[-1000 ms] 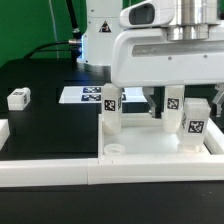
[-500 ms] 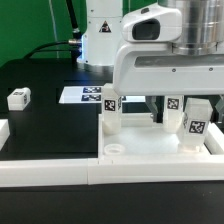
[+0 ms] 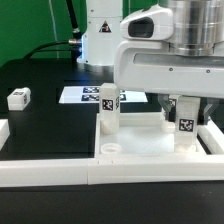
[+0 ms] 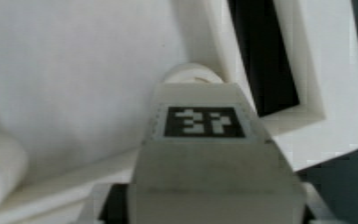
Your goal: Assemble square table
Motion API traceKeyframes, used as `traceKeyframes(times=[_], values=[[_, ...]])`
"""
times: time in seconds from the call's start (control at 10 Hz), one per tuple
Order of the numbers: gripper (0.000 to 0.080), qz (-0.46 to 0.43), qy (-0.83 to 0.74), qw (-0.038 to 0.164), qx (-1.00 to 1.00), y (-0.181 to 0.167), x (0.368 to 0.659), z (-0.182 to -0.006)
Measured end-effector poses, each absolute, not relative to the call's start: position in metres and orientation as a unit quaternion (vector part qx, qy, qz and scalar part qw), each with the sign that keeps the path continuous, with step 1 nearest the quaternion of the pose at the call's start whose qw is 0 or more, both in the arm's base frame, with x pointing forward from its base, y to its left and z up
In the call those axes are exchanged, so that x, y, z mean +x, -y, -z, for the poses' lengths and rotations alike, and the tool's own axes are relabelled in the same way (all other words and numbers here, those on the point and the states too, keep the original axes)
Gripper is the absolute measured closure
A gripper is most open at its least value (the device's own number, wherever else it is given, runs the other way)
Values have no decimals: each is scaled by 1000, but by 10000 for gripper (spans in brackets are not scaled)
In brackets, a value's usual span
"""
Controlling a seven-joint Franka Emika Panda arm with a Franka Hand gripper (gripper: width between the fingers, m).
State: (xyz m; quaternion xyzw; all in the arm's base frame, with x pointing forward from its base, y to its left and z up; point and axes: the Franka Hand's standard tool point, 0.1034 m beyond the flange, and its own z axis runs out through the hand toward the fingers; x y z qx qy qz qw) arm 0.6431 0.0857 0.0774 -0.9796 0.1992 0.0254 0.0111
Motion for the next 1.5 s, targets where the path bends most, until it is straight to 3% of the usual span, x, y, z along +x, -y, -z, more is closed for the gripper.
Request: traceKeyframes(times=[0.9,1.0,1.3,1.4,1.5], values=[[509,1,-637,25,-771,-108,634,-74],[509,13,-660,35,-750,-108,632,-74],[499,14,-644,30,-764,-108,630,-74],[317,-1,-591,10,-806,-110,625,-74],[188,6,-533,1,-846,-114,627,-74]])
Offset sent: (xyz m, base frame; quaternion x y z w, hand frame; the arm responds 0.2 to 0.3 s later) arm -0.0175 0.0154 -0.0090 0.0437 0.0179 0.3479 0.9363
